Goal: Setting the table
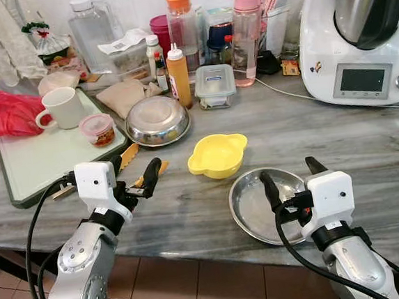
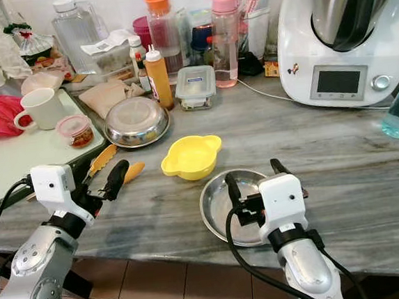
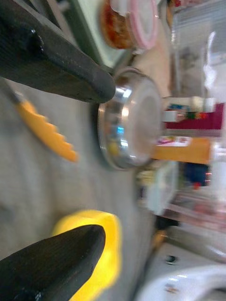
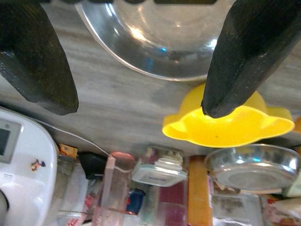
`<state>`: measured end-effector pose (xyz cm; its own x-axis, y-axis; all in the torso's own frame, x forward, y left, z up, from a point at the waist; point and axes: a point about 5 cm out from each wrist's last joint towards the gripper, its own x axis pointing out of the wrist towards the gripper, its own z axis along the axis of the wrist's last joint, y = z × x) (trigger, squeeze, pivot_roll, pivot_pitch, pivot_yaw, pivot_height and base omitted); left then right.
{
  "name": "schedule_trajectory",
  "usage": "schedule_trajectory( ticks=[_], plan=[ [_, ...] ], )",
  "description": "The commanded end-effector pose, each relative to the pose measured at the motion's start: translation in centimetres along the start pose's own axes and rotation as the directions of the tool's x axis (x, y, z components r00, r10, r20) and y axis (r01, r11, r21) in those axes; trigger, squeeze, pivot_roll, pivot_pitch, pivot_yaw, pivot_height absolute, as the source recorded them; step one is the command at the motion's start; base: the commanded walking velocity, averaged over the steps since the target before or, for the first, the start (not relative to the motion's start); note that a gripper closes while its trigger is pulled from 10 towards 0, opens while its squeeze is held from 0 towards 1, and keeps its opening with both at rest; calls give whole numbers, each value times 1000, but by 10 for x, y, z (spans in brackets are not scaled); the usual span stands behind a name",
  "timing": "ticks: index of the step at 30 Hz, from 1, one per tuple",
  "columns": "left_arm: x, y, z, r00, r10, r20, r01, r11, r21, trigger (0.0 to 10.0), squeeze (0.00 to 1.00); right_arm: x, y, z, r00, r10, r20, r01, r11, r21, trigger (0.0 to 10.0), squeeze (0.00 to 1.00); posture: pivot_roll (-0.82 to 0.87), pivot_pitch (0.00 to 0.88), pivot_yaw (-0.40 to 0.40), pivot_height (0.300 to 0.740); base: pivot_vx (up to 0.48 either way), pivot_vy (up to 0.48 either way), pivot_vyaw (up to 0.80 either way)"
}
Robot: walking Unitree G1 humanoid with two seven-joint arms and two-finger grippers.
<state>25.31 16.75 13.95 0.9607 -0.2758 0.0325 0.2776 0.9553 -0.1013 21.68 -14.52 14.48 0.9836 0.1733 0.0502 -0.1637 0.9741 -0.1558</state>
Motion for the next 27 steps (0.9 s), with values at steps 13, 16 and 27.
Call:
schedule_trajectory(
  ticks=[13, 16, 27],
  plan=[
    [-27, 13, -21, 994, 81, -72, -67, 981, 183, 10000, 0, 4, -3, -2, 999, -42, 5, 42, 999, 2, 10000, 0, -100, 30, 49, 740, 0, 0, 0],
    [-30, 19, -27, 989, 126, -77, -107, 972, 210, 10000, 0, 3, -3, -4, 999, -50, -1, 50, 999, 6, 10000, 0, -101, 26, 52, 740, 0, 0, 0],
    [-32, 27, -41, 976, 193, -101, -167, 961, 222, 10000, 0, 8, -4, -7, 999, -52, -5, 52, 999, 2, 10000, 0, -97, 19, 42, 740, 0, 0, 0]
  ],
)
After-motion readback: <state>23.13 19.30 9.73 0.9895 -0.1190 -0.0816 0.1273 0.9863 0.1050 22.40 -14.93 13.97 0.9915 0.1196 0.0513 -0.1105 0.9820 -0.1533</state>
